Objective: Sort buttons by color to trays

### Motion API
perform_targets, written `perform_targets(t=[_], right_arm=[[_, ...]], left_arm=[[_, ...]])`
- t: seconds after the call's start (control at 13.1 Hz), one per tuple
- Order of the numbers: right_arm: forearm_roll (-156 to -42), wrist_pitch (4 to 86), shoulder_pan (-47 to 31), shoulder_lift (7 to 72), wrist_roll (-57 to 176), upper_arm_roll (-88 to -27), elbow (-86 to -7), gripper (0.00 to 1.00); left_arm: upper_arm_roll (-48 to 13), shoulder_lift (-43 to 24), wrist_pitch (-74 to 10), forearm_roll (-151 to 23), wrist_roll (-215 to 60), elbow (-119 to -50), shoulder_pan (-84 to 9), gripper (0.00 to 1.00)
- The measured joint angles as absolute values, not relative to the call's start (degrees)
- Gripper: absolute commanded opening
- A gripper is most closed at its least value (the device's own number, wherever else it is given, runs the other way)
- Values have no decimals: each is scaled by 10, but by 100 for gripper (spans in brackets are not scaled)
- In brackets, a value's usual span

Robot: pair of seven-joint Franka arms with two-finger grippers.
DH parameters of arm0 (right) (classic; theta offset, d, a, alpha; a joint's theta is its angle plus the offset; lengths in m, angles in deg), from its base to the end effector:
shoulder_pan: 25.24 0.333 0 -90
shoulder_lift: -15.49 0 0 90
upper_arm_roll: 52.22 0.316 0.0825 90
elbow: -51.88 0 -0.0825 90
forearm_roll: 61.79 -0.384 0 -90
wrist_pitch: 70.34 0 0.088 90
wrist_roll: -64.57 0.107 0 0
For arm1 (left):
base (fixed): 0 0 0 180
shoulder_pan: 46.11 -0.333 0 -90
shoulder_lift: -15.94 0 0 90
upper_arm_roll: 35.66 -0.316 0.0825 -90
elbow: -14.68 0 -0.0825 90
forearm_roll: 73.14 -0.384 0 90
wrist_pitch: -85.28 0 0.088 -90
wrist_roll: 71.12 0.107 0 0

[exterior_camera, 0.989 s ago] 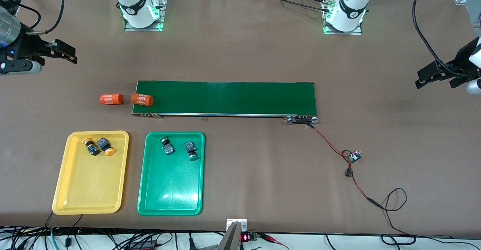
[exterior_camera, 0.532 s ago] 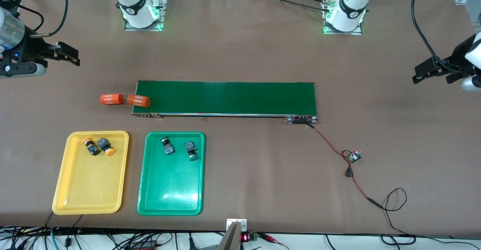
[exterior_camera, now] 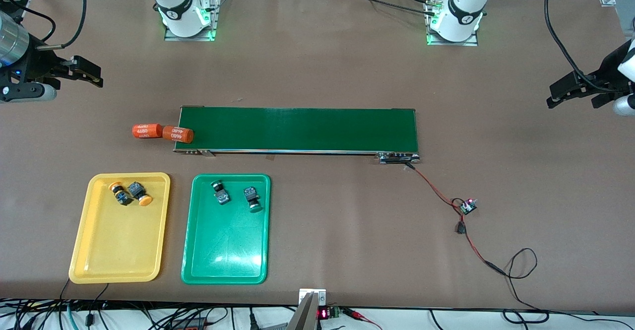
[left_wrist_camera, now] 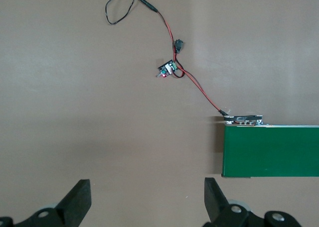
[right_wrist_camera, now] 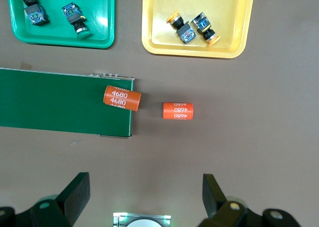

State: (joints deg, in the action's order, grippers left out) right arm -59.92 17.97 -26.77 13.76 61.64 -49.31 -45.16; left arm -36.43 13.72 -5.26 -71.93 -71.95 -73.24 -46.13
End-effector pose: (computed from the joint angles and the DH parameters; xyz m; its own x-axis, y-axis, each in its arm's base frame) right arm 0.5371 0.0097 0.5811 0.9896 0.0738 -0.1235 0.0778 -0.9966 0.0277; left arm 0.5676 0.0054 0.6208 0.9996 0.0285 0.0067 0.0283 -0.9994 0.0207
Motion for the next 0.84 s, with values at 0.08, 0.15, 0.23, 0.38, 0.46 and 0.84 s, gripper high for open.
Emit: perform_targets(t=[0.08, 0.15, 0.23, 0.38, 0.46, 0.84], right_arm=[[-599, 180, -268, 138, 616, -493, -452, 100], [-599, 181, -268, 138, 616, -493, -452, 100], [-599, 182, -267, 138, 616, -493, -452, 100], [-599, 190, -266, 138, 616, -493, -452, 100], [-600, 192, -265, 139, 616, -493, -452, 100], [-621, 210, -252, 147, 616, -492, -452, 100]], left_arm=[[-364, 137, -53, -719, -720, -733, -461, 100], [-364, 137, -53, -719, -720, -734, -461, 100], [-364, 137, -53, -719, -720, -734, -461, 100], [-364, 137, -54, -719, -720, -734, -461, 100], [-364, 137, -54, -719, -720, -734, -461, 100], [-364, 137, -54, -719, -720, -735, -462, 100]])
